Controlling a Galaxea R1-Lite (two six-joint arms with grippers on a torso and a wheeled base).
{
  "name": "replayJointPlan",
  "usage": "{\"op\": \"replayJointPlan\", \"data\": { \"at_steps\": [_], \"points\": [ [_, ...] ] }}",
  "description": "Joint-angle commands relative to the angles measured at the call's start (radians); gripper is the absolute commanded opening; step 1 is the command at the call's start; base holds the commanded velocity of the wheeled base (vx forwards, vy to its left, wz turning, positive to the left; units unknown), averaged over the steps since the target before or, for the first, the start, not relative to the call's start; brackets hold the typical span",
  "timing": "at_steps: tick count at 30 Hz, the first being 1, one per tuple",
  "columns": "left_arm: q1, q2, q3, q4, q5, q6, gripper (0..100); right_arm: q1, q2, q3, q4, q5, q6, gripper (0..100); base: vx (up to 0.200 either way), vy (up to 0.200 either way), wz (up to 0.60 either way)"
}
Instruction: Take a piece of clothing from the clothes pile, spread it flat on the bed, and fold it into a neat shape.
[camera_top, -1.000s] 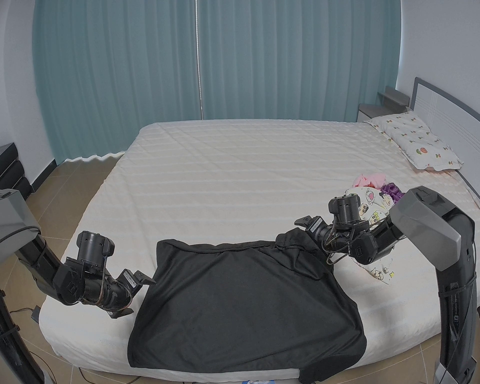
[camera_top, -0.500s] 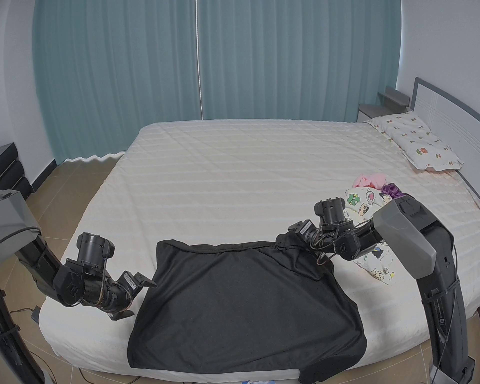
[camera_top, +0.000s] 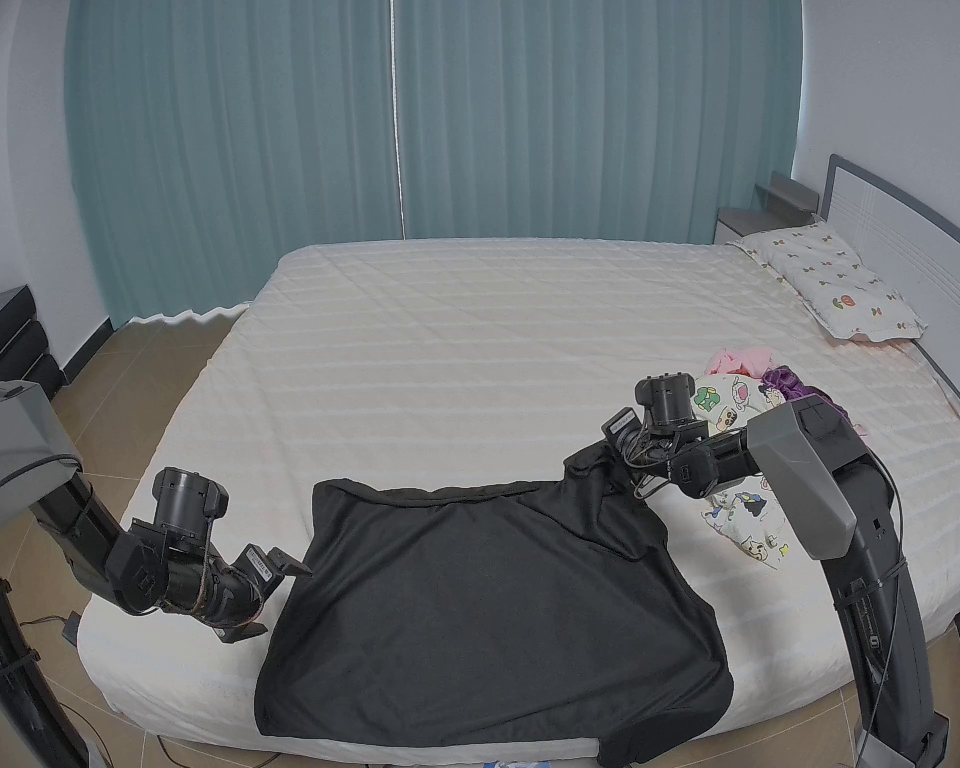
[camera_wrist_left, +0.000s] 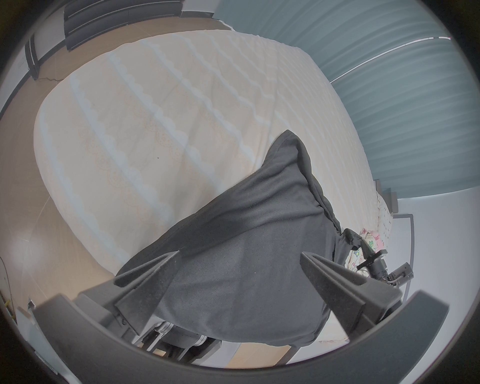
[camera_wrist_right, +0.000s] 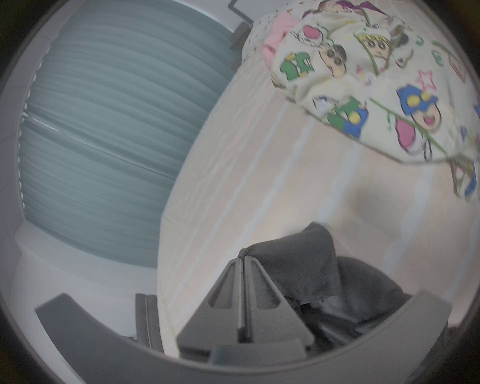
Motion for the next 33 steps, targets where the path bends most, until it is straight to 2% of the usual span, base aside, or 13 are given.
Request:
{"op": "replayJointPlan", "data": {
  "at_steps": [1,7,8,11,17,18,19,22,33],
  "points": [
    [0.001,0.002,0.000,-0.002,0.000,0.000,100,-0.019,-0.030,-0.006,-0.041,0.000,-0.020,0,0.000,0.000,0.00],
    [0.001,0.004,0.001,-0.002,0.000,0.000,100,-0.038,-0.031,-0.015,-0.111,0.004,-0.116,0,0.000,0.000,0.00],
    [0.001,0.004,0.001,-0.002,0.000,0.000,100,-0.038,-0.024,-0.014,-0.119,0.004,-0.144,100,0.000,0.000,0.00],
    [-0.001,0.004,0.001,-0.002,0.000,0.000,100,-0.038,0.002,-0.011,-0.133,0.007,-0.196,100,0.000,0.000,0.00],
    [0.001,0.002,0.000,-0.004,0.000,-0.023,100,-0.037,0.001,0.049,-0.285,0.027,-0.213,100,0.000,0.000,0.00],
    [0.001,0.002,0.000,-0.006,0.000,-0.025,100,-0.037,-0.004,0.060,-0.283,0.033,-0.214,100,0.000,0.000,0.00],
    [-0.001,0.002,-0.002,-0.006,0.000,-0.028,100,-0.042,-0.036,0.129,-0.277,0.086,-0.227,100,0.000,0.000,0.00],
    [-0.001,0.002,-0.002,-0.006,-0.002,-0.030,100,-0.054,-0.050,0.190,-0.271,0.116,-0.228,100,0.000,0.000,0.00],
    [0.001,0.002,0.001,-0.006,-0.014,-0.030,100,-0.081,0.010,0.183,-0.190,0.124,-0.201,100,0.000,0.000,0.00]
  ]
}}
